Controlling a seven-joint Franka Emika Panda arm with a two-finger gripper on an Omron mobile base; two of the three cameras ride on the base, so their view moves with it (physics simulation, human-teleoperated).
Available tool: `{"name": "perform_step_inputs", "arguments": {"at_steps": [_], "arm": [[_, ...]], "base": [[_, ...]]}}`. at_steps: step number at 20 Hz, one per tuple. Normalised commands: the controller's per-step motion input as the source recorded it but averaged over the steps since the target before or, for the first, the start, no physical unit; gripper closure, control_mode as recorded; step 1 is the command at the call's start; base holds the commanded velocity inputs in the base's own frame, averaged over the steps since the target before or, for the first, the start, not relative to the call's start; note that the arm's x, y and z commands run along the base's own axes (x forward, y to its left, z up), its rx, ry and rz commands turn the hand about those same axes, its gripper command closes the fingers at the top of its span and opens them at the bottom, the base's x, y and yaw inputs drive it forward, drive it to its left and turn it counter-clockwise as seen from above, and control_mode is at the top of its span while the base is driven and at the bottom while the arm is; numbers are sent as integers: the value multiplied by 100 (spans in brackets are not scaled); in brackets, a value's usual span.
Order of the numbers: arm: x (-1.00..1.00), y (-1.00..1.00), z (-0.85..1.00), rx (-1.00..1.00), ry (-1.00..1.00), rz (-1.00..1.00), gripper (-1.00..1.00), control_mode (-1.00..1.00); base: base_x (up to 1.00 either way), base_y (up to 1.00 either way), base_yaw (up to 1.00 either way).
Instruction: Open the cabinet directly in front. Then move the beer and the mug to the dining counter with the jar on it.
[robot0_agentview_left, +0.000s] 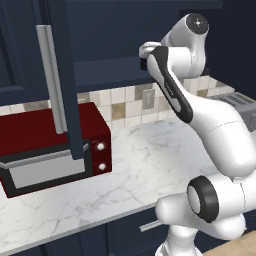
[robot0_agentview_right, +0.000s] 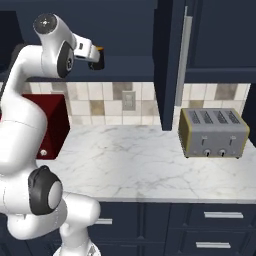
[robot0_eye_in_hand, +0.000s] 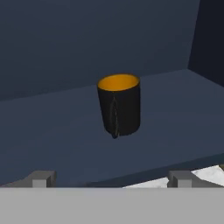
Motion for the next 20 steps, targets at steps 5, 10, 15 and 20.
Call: {"name": "perform_step_inputs", "arguments": {"at_steps": [5, 10, 15, 20], "arm": [[43, 3, -14, -1, 3, 0, -100, -100], [43, 0, -27, -4, 7, 0, -100, -100], [43, 2, -13, -2, 5, 0, -100, -100], [43, 1, -2, 0, 3, 0, -100, -100]], "base": [[0, 0, 0], [0, 0, 0], [0, 0, 0], [0, 0, 0]]}}
